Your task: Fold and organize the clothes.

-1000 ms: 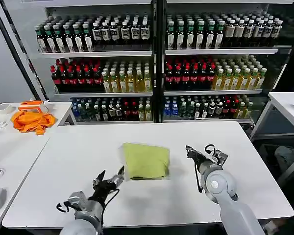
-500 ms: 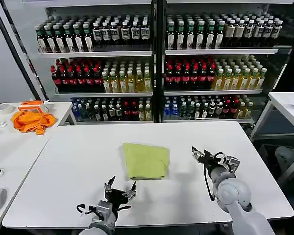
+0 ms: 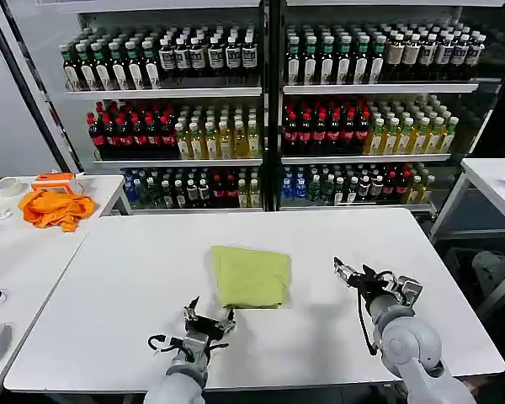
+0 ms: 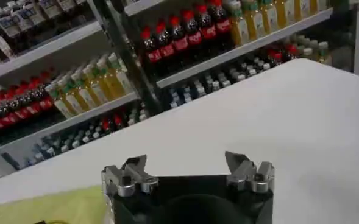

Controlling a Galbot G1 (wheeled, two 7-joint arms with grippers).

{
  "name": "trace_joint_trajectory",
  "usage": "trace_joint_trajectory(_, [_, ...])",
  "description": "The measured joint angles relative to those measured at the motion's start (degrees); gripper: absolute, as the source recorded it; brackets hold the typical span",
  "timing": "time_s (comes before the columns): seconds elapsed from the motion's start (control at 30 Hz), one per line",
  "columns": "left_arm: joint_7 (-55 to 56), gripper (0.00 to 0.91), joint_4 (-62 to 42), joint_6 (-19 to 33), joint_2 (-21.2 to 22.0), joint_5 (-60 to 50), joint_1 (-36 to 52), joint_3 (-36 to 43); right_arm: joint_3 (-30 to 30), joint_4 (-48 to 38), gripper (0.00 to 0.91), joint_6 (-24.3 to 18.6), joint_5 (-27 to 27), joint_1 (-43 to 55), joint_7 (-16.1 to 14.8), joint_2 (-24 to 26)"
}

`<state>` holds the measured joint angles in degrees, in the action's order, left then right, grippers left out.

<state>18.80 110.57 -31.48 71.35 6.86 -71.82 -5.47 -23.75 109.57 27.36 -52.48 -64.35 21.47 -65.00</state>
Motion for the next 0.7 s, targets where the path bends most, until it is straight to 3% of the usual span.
trace_joint_trajectory(0.4, [1.3,0.907,-0.8,-0.4,0.3,1.4,2.4,-1.6,-0.5,0.5,0.907,-0.1,0.2,-0.3,0.0,0.0])
trace_joint_trajectory(0.7, [1.4,0.907,3.6,5.3,-1.6,5.4,4.1,-3.5,-0.4,1.0,0.907,-0.2,0.2,0.1,0.6,-0.3])
